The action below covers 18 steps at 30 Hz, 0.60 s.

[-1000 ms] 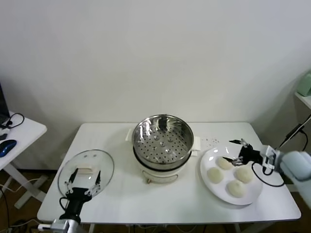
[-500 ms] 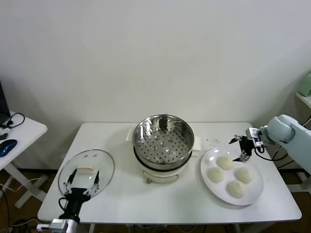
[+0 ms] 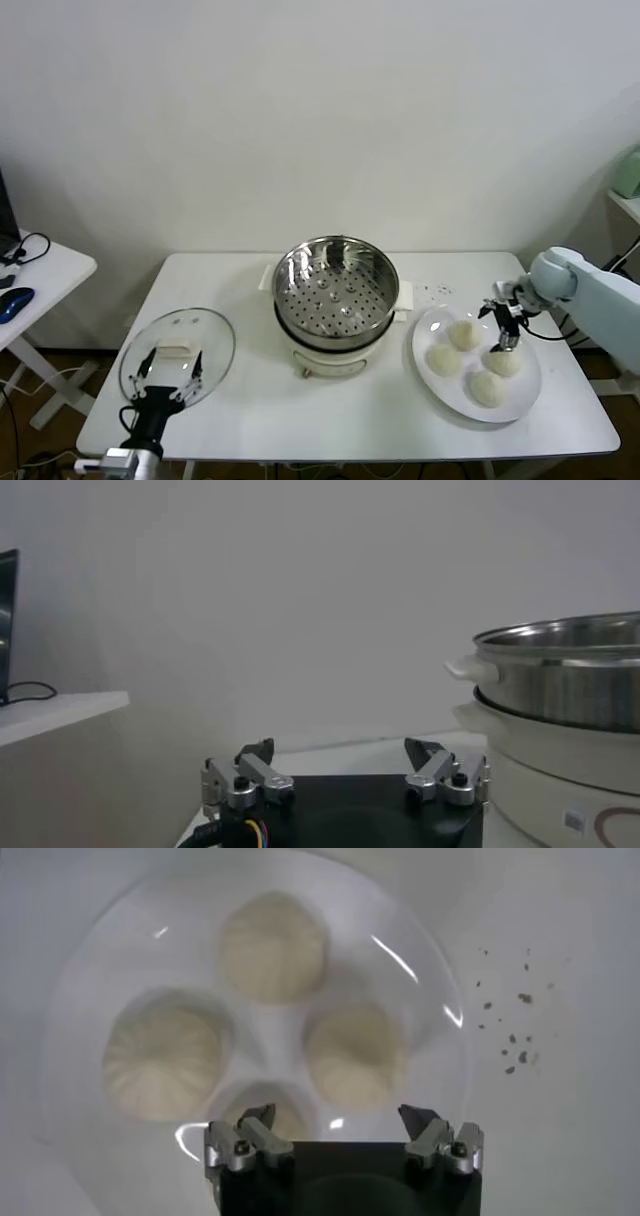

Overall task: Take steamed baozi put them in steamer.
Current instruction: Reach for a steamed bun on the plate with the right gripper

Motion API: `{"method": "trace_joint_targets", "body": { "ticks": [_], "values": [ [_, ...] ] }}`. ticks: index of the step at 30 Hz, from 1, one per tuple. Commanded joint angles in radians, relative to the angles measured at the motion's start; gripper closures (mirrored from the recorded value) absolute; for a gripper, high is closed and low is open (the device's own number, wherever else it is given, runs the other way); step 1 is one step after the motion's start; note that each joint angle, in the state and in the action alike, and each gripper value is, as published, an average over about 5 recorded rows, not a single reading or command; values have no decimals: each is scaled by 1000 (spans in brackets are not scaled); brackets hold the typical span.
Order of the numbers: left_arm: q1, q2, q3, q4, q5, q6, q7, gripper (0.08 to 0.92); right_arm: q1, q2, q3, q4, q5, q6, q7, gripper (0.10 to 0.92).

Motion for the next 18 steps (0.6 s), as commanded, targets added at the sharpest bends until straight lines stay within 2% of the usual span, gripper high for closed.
{"method": "trace_joint_targets", "body": {
  "ticks": [1,18],
  "values": [
    [1,0,-2,2,0,1,-1,177,-19,65,39,-65,-26,7,17,203],
    [-4,2,-16,26,-2,-4,0,177,-15,113,18,-95,21,-4,-29,203]
  ]
}}
